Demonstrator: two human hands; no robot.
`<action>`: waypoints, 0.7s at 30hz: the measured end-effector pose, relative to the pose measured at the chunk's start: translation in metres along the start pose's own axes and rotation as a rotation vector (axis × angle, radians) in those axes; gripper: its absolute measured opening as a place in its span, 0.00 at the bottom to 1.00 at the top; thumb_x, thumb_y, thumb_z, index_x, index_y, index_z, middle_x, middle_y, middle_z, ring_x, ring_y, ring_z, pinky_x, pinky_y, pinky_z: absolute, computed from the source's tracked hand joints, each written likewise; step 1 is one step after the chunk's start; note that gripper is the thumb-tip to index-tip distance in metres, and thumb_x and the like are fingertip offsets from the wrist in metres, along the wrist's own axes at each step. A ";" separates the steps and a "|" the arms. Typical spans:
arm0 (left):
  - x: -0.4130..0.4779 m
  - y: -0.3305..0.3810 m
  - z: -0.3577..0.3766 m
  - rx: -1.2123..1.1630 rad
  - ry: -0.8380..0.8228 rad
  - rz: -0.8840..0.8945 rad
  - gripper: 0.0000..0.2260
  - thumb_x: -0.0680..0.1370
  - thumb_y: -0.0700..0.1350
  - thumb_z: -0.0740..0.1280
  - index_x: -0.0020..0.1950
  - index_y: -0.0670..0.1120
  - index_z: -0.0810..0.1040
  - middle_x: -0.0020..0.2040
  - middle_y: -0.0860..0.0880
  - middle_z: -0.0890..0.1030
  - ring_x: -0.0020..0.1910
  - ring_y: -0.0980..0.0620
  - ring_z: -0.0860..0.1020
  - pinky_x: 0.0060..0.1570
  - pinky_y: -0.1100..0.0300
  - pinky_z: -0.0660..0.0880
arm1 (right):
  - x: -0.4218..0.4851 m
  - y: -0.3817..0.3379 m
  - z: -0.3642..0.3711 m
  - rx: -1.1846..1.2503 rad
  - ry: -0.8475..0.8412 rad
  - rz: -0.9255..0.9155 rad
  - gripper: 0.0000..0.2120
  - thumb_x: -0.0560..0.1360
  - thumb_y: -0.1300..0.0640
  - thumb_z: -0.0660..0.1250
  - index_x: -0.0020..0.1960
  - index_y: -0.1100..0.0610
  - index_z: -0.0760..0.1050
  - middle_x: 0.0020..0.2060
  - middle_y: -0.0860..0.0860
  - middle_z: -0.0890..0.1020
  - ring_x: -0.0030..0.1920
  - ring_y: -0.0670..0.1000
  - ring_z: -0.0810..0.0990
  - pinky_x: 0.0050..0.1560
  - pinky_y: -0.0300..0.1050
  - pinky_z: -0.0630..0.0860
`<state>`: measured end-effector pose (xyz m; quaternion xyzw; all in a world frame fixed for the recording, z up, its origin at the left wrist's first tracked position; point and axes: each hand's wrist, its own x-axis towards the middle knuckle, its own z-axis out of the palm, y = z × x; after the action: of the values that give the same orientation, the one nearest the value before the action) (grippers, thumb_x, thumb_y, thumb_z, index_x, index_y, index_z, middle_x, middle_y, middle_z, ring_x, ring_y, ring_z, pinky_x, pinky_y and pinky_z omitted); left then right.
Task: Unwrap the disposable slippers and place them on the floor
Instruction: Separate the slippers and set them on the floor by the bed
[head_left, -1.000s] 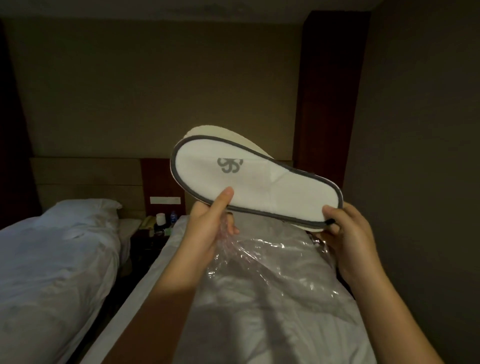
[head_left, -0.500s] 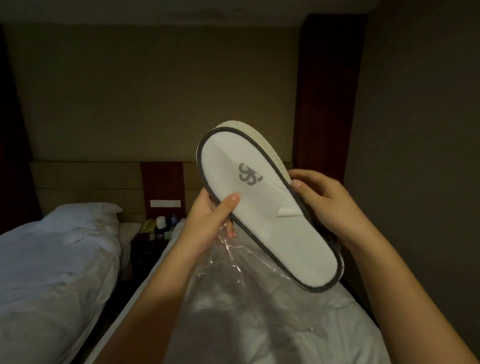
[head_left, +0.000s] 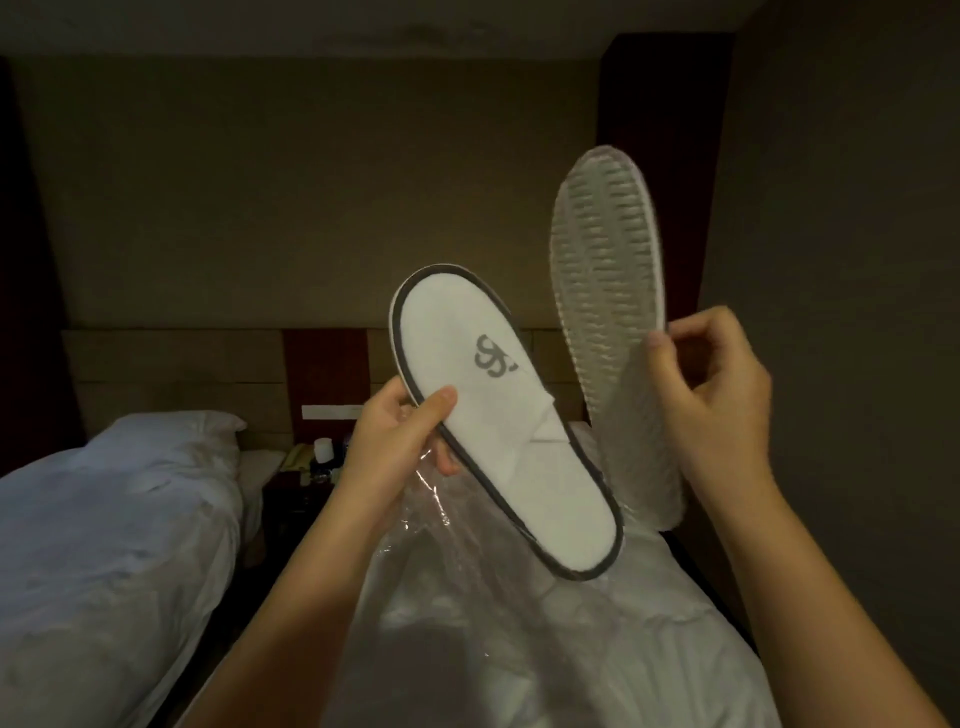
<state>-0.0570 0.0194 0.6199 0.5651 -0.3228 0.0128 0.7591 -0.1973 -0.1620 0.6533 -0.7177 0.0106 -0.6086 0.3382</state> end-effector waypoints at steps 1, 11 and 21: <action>-0.001 0.001 0.004 -0.007 -0.013 0.009 0.03 0.76 0.42 0.67 0.49 0.46 0.76 0.33 0.47 0.83 0.18 0.53 0.71 0.28 0.55 0.75 | -0.002 -0.003 0.004 0.000 -0.067 -0.038 0.06 0.76 0.53 0.66 0.46 0.54 0.71 0.50 0.45 0.82 0.40 0.37 0.79 0.37 0.31 0.75; -0.007 -0.003 0.012 -0.057 -0.070 0.024 0.07 0.74 0.45 0.68 0.51 0.47 0.78 0.32 0.47 0.80 0.18 0.54 0.70 0.25 0.57 0.73 | -0.017 0.007 0.027 0.006 -0.306 0.019 0.26 0.68 0.47 0.73 0.63 0.47 0.69 0.65 0.44 0.70 0.65 0.44 0.69 0.66 0.47 0.70; -0.001 -0.003 0.013 0.001 -0.037 -0.013 0.12 0.76 0.44 0.68 0.58 0.43 0.77 0.31 0.49 0.81 0.18 0.55 0.71 0.24 0.59 0.71 | -0.013 0.019 0.008 0.328 -0.318 0.526 0.20 0.64 0.55 0.78 0.54 0.51 0.77 0.48 0.47 0.85 0.44 0.44 0.85 0.39 0.37 0.80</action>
<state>-0.0624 0.0073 0.6191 0.5679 -0.3331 -0.0024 0.7527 -0.1860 -0.1671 0.6321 -0.7123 0.0445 -0.3748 0.5918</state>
